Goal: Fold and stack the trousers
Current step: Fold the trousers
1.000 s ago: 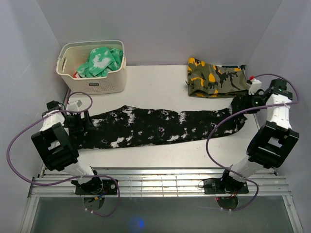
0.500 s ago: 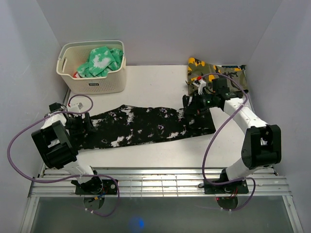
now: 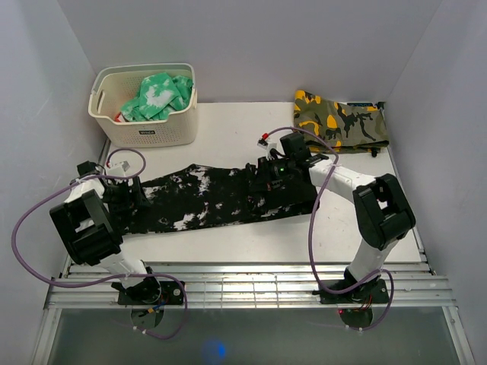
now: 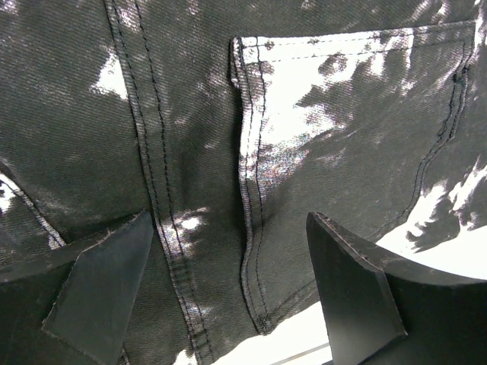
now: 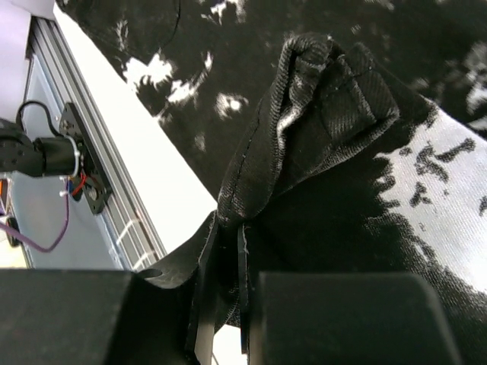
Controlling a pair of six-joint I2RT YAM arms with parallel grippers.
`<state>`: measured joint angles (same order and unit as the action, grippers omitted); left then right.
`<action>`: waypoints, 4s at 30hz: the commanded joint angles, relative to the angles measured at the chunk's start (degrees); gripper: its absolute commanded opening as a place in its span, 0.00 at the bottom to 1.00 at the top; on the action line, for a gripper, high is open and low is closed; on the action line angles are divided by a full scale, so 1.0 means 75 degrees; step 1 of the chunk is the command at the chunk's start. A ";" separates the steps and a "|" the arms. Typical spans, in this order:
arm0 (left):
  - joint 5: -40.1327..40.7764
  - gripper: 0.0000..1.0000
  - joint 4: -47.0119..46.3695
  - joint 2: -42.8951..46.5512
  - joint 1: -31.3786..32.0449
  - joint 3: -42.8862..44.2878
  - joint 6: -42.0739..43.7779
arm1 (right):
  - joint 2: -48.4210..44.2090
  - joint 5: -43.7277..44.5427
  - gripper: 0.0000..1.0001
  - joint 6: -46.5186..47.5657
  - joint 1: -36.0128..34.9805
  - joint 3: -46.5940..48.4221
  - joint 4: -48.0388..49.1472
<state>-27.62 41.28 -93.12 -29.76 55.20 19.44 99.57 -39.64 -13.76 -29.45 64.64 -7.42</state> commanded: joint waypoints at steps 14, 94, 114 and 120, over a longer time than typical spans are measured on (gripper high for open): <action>0.0471 0.94 -0.0382 -0.0029 -0.0005 -0.0469 0.0138 | 0.0810 0.0609 0.08 -0.1072 -0.1181 0.0627 0.1505; -0.3396 0.65 -0.4168 -0.3497 0.6476 0.2178 -0.4233 | 0.1080 -0.1172 0.27 0.2690 0.4850 -0.1812 -0.2782; -0.3946 0.97 -0.2062 -0.0230 0.4276 0.1945 -0.3531 | 0.0434 -0.0329 0.64 0.3370 0.5451 -0.1236 -0.3054; -0.3970 0.98 0.0372 0.0241 0.1195 0.2050 -0.1731 | 0.0786 -0.0188 0.61 0.3299 0.4655 -0.1435 -0.2691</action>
<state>-56.10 29.04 -93.43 -13.61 70.63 -3.42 102.72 -44.25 9.98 8.27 55.59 -30.28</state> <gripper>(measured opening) 0.979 0.613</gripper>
